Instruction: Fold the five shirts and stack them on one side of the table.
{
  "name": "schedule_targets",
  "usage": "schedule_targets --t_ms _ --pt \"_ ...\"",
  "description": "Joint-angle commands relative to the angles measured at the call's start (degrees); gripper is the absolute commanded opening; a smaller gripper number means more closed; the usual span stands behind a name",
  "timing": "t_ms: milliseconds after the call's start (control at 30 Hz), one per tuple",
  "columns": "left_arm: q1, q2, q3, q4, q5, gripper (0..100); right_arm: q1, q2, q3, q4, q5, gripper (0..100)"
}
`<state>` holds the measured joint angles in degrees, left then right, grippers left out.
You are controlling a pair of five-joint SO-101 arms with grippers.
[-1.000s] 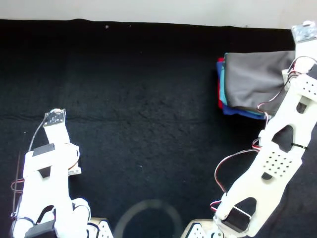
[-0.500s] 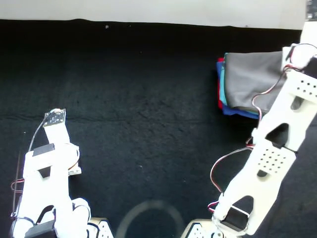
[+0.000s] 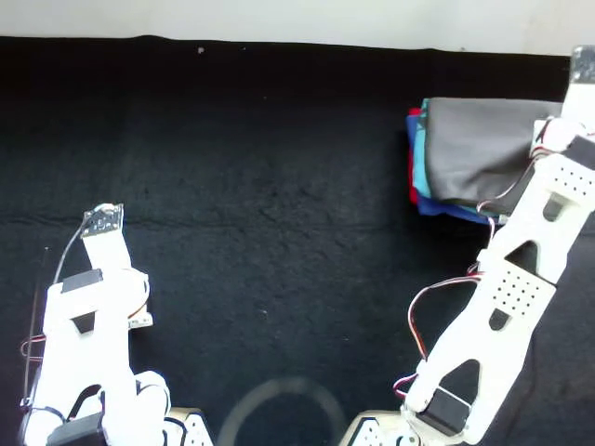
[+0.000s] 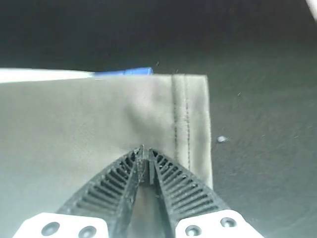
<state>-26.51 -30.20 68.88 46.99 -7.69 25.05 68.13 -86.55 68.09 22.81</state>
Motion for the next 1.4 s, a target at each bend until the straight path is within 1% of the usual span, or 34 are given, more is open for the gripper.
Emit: schedule_targets --t_ms 0,167,200,267,333,433,500,633,700,767,900,1000,1167,1267,1367 --pt "0.9 -0.3 0.1 -1.4 0.2 1 0.5 0.4 -2.7 -1.4 0.5 0.8" --pt "0.5 -0.9 -2.1 -1.1 0.1 1 0.6 -4.2 -6.0 0.9 0.3 0.8" --pt "0.5 -1.5 -3.8 0.4 0.1 1 0.5 -5.5 -7.9 2.3 0.3 0.8" --pt "0.5 -4.4 -9.2 7.1 0.1 1 0.0 -8.2 -12.4 6.6 0.3 0.8" --pt "0.6 -9.4 -16.5 15.6 0.2 1 -1.1 -12.2 -15.4 12.1 0.3 0.8" --pt "0.9 -18.0 -26.5 25.6 0.0 1 -3.2 -20.4 -14.7 24.1 0.3 0.8" --pt "1.0 -23.6 -30.1 29.7 0.0 1 -5.6 -25.6 -14.5 33.4 0.4 0.8" --pt "0.7 -33.9 -30.8 33.0 -0.1 1 -5.5 -34.9 -14.3 33.2 0.3 0.8" --pt "0.8 -38.4 -30.7 36.0 -0.1 1 -5.7 -38.9 -14.3 33.2 0.3 0.8" --pt "0.9 -42.8 -29.0 38.2 -0.1 1 -5.6 -43.5 -14.3 33.2 -1.8 0.8" --pt "0.6 -52.0 -22.1 38.3 -0.1 1 -5.4 -53.7 -14.2 33.2 -13.0 0.8" --pt "1.0 -60.4 -16.0 36.7 -0.1 1 -5.4 -59.9 -14.2 33.2 -13.9 0.8" --pt "0.9 -75.2 -3.2 25.0 -0.1 1 -5.4 -69.9 -13.6 33.3 -14.1 0.8" --pt "0.7 -73.5 2.9 21.2 -0.1 1 -5.4 -78.0 -5.4 33.3 -14.1 0.8" --pt "0.9 -73.5 5.6 20.8 0.2 1 -5.9 -89.5 12.7 33.3 -14.2 0.8"
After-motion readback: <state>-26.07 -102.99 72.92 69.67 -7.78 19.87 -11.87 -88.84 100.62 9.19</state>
